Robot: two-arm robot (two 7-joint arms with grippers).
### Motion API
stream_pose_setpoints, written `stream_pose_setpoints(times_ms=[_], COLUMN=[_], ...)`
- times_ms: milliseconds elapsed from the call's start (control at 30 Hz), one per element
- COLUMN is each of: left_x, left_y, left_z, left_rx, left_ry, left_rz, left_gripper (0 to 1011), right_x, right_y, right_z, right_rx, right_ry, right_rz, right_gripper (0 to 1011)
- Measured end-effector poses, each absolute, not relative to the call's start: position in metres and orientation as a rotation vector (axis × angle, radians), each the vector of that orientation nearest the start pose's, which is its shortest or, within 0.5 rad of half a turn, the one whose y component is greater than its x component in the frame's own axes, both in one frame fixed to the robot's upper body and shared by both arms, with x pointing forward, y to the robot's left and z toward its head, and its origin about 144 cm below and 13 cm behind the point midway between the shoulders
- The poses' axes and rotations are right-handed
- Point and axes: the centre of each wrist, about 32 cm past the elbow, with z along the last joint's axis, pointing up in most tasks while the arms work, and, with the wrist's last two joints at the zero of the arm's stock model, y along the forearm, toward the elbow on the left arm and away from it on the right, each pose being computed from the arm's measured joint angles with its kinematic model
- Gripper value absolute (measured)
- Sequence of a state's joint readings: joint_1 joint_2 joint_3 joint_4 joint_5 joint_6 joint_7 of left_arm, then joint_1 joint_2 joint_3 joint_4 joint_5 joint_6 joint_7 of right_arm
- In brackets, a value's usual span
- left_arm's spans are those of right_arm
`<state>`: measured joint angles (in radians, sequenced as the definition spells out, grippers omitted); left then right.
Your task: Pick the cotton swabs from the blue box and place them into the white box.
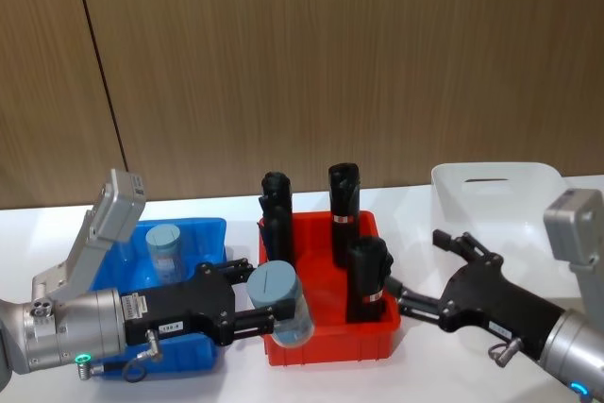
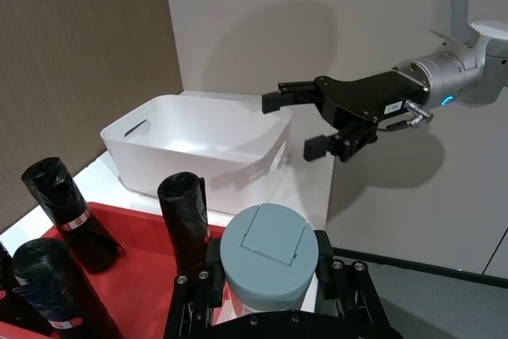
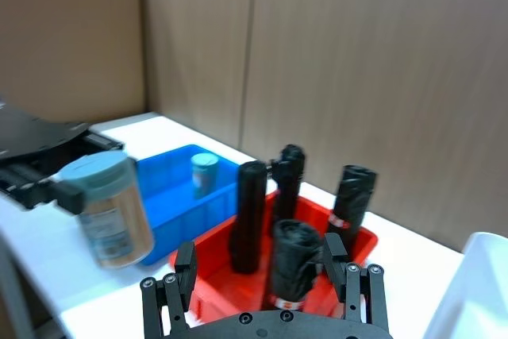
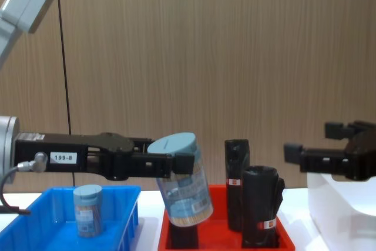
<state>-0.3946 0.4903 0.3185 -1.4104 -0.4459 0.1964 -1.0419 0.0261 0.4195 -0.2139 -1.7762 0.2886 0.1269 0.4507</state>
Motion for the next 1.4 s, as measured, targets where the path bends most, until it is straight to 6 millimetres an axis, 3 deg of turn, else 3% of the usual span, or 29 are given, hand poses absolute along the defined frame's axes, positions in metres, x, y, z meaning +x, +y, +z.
stream_pose_setpoints(times_ms=[567,1400], left_x=[0.551,0.551], left_y=[0.303,0.303], left_z=[1.228,1.228], left_rx=[0.147,0.147], left_ry=[0.052,0.052], left_rz=[0.345,0.345], left_gripper=[664,665], right_x=[0.470,0.487], right_y=[-0.247,-0.217], right_z=[1.205,1.202], right_rx=[-0.190,-0.195], right_ry=[-0.064,-0.058], right_rz=[-0.642,-0.523], right_gripper=[1001,1002])
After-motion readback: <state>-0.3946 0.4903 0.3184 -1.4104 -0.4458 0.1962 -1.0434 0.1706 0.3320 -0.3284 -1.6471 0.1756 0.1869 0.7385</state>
